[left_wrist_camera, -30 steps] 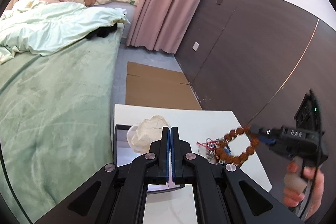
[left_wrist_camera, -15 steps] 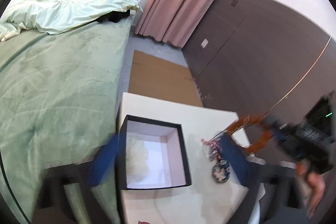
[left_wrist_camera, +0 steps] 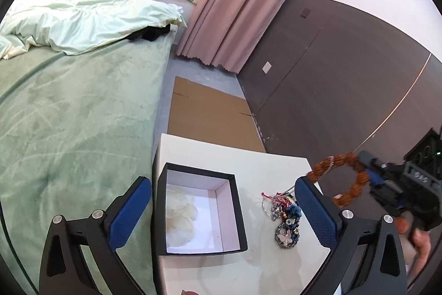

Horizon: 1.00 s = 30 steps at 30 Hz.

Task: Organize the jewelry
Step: 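Lower the brown bead bracelet into the black box and open the right gripper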

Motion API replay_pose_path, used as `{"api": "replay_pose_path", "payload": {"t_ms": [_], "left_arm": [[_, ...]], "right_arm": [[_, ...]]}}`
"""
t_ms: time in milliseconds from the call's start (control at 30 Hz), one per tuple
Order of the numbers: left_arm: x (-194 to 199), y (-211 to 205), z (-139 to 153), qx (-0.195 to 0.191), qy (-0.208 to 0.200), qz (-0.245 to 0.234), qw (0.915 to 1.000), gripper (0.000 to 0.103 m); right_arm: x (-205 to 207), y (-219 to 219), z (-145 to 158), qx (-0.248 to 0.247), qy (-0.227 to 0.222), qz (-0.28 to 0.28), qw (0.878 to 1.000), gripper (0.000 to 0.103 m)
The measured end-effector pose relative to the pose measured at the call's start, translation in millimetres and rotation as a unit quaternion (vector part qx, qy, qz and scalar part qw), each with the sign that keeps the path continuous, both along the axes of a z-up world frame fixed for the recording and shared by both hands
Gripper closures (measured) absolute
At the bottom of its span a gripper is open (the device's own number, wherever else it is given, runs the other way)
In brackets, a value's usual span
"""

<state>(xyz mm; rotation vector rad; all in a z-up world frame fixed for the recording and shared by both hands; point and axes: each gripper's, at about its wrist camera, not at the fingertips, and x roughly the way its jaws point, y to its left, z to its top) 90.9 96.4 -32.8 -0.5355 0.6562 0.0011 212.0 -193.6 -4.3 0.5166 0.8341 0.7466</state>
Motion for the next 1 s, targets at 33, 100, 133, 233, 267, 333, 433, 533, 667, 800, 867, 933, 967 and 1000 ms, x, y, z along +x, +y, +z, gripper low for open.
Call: {"api": "replay_pose_path", "payload": {"t_ms": [33, 100, 133, 233, 267, 333, 433, 533, 667, 800, 867, 933, 967, 1000], "left_arm": [[0.1, 0.6, 1.0, 0.0, -0.002, 0.001, 1.0, 0.0], [-2.2, 3.0, 3.5, -0.001, -0.007, 0.005, 1.0, 0.0], [-3.3, 4.2, 4.7, -0.001, -0.009, 0.007, 0.9999, 0.0], [-6.1, 6.1, 7.5, 0.0, -0.014, 0.013, 0.9998, 0.0], [-6.9, 7.1, 8.4, -0.001, -0.015, 0.014, 0.9998, 0.0], [-7.4, 8.4, 10.0, -0.002, -0.018, 0.016, 0.9997, 0.0], [-9.1, 10.3, 12.1, -0.001, -0.022, 0.018, 0.9996, 0.0], [-12.3, 14.2, 15.1, -0.003, -0.028, 0.024, 0.9993, 0.0], [-17.6, 20.3, 19.1, -0.006, -0.037, 0.034, 0.9987, 0.0], [-21.9, 31.3, 21.2, -0.015, -0.041, 0.049, 0.9978, 0.0], [-24.3, 36.7, 21.9, -0.017, -0.042, 0.057, 0.9974, 0.0], [-26.2, 41.8, 22.5, -0.019, -0.042, 0.065, 0.9968, 0.0], [-27.5, 44.6, 21.8, -0.019, -0.042, 0.068, 0.9966, 0.0], [-28.1, 46.8, 21.4, -0.02, -0.041, 0.072, 0.9963, 0.0]], "right_arm": [[-3.4, 0.5, 7.5, 0.005, -0.008, 0.003, 1.0, 0.082], [-8.8, 1.4, 19.0, 0.014, -0.022, 0.006, 1.0, 0.082], [-11.9, 1.7, 23.6, 0.017, -0.028, 0.007, 0.999, 0.082], [-19.4, 5.4, 39.9, 0.028, -0.046, 0.011, 0.999, 0.082], [-22.1, 5.7, 45.8, 0.031, -0.054, 0.012, 0.998, 0.082], [-25.5, 6.7, 52.8, 0.036, -0.063, 0.014, 0.997, 0.082], [-31.5, 10.5, 64.3, 0.045, -0.075, 0.02, 0.996, 0.082], [-36.5, 13.3, 71.3, 0.051, -0.085, 0.027, 0.995, 0.082], [-41.0, 22.8, 80.2, 0.053, -0.101, 0.038, 0.993, 0.082], [-37.9, 41.2, 69.4, 0.052, -0.089, 0.055, 0.993, 0.082], [-35.0, 52.9, 60.6, 0.048, -0.08, 0.063, 0.994, 0.082], [-31.8, 63.0, 51.6, 0.049, -0.071, 0.071, 0.994, 0.082], [-28.8, 68.6, 43.5, 0.045, -0.063, 0.075, 0.994, 0.082], [-26.9, 73.5, 37.9, 0.041, -0.057, 0.078, 0.994, 0.082]]}}
